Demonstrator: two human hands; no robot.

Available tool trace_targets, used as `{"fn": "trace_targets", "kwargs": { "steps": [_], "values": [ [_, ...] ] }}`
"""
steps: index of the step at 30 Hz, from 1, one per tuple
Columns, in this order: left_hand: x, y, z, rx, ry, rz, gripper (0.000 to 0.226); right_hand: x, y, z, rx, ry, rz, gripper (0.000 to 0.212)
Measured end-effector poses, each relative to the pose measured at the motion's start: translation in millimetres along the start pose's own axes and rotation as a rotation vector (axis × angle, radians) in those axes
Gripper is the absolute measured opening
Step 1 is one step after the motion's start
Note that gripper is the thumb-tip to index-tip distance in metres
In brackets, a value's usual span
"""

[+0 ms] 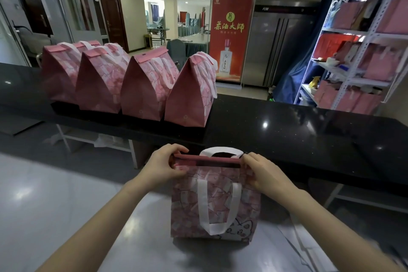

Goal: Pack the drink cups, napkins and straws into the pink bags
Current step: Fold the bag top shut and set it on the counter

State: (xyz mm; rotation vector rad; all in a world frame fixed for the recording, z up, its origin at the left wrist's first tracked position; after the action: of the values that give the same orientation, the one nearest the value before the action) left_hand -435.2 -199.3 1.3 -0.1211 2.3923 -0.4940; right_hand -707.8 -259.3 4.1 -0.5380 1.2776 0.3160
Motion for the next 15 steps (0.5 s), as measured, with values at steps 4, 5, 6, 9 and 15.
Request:
{"fn": "trace_targets", "kwargs": {
  "steps": [4,5,6,9,15],
  "values": [
    [0.2,5.5,3.9,-0.05,0.103,-0.088,0.041,-2.9,3.1,-8.0,0.114,-0.123,-0.026,0.025],
    [0.7,6.8,4.4,-0.063,0.156,-0.095,0.04,-3.3,3.8,-10.5,0.154,-0.163,-0.022,0.028],
    [1.6,8.2,4.6,-0.079,0.213,-0.092,0.04,-3.2,4.0,-12.4,0.181,-0.198,-0.017,0.031],
    [4.4,11.2,6.7,-0.144,0.348,-0.062,0.039,-1.5,4.1,-14.0,0.206,-0.249,0.013,0.032],
    [7.4,15.4,14.7,-0.233,0.327,-0.174,0.026,0.1,5.1,-8.1,0.203,-0.165,-0.01,0.028]
  ]
}}
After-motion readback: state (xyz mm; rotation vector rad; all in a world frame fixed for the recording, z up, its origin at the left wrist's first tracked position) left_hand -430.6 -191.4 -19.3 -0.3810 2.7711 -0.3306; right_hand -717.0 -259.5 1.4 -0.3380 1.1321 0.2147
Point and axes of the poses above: each hand's wrist, its own y-axis away from the middle knuckle, its own x-axis out of the palm, z = x × y, the point moved 5 cm from there along -y, towards the middle knuckle, and after that the axes turned 10 degrees about x, right-handed, at the moved point
